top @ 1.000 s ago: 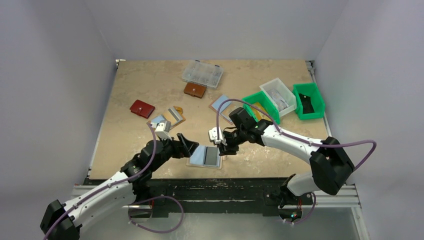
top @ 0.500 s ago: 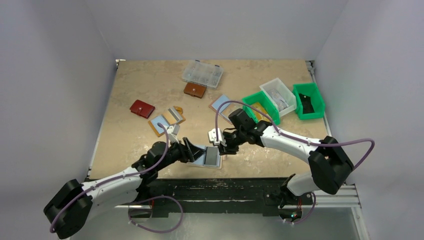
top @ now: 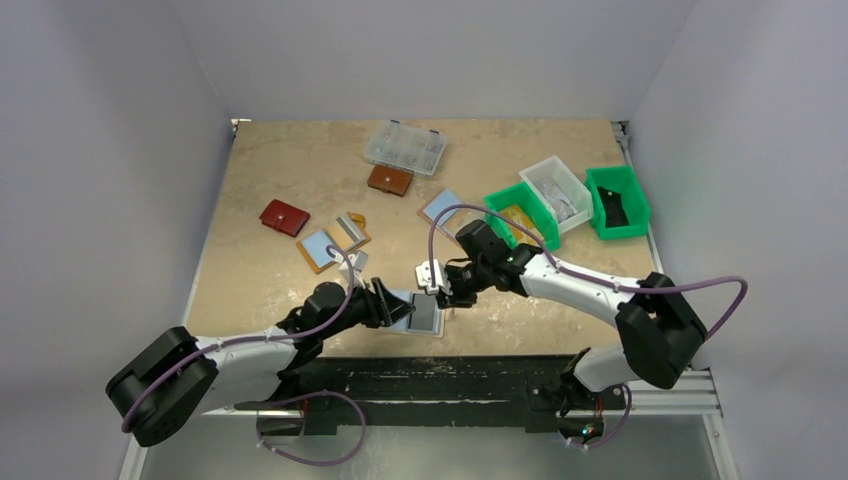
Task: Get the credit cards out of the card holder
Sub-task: Remove the credit card from the card holder.
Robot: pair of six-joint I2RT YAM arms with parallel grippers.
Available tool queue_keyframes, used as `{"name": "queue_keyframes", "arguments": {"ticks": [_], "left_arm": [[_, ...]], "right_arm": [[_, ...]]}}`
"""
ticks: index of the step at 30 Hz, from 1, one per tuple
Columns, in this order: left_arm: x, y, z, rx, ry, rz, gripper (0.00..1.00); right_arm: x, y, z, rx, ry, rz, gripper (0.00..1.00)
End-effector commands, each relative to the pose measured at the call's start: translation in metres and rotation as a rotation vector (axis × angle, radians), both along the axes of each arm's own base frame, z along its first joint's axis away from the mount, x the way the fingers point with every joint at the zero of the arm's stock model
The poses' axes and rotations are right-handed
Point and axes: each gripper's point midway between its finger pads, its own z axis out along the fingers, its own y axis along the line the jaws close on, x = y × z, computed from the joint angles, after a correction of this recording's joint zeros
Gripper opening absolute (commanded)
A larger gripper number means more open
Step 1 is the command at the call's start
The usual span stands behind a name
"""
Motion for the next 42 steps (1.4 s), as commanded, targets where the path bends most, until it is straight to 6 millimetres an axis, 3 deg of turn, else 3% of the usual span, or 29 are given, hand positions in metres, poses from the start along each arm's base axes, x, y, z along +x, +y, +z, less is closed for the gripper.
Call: {"name": "queue_keyframes", "arguments": {"ticks": [1,19,42], "left_arm": [[0.003,-0.003,0.005,-0.018,-0.042,-0.008,0.54],[0.003,-0.002,-0.005,-0.004,-0.038,-0.006,0.47],[0.005,-0.010,-0.016,-0.004,-0.017,-0.027,0.41]], "right_arm": [[0.002,0.004,-0.003,-0.003,-0.052,0.016,0.35],[-0.003,0.012,-0.027,-0.102,-0.104,0.039,0.19],[0.003,0.016,-0.037,-0.145,-0.124,0.001,0.11]]}}
